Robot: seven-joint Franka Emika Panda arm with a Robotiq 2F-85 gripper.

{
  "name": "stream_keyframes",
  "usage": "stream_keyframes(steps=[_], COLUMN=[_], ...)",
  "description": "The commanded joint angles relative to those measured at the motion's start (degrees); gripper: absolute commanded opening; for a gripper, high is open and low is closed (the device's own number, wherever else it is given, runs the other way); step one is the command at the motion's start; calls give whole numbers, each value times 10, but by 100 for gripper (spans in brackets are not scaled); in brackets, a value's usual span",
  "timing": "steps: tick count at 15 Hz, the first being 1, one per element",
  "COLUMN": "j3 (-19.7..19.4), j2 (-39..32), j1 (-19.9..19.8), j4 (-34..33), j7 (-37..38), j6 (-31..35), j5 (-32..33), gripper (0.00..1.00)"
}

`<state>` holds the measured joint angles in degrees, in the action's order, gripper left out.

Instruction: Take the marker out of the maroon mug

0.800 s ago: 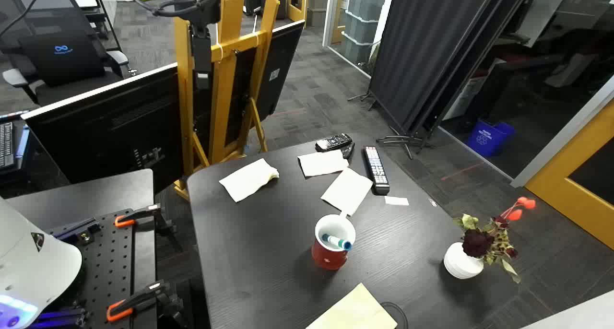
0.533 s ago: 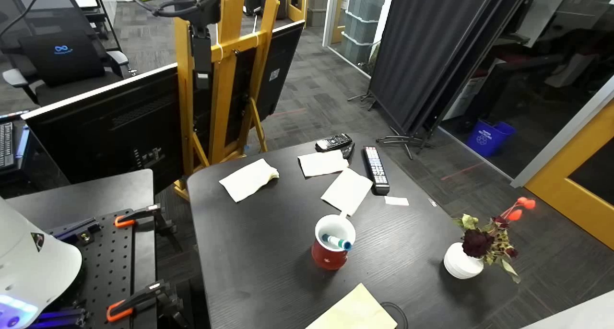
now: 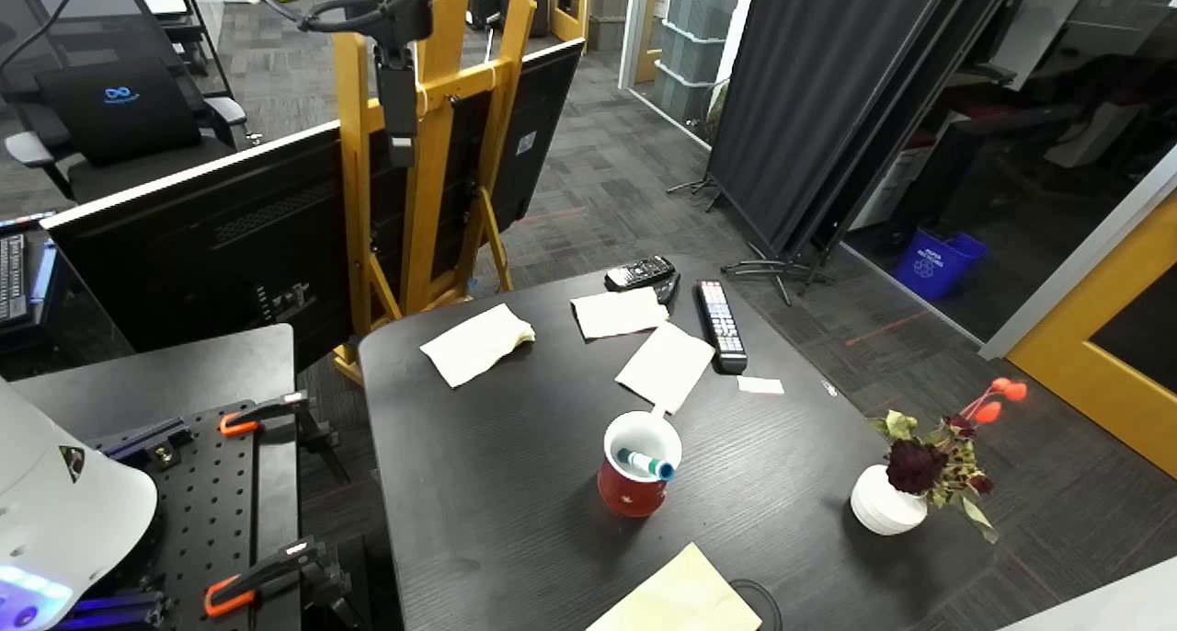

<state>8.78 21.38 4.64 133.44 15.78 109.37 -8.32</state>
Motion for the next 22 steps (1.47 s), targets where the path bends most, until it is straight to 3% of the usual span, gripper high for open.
stream_keyframes(steps=[1,11,17,22], j3=[-2,-4,-16,-37], j2=[-11,-61,-111,-151], j1=[-18,-98,-128,-130], j4=[-11,-17,-36,-56], j7=[48,283,466,629], j6=[47,189,224,221], j5=[10,107,188,273], gripper=[100,100,100,100])
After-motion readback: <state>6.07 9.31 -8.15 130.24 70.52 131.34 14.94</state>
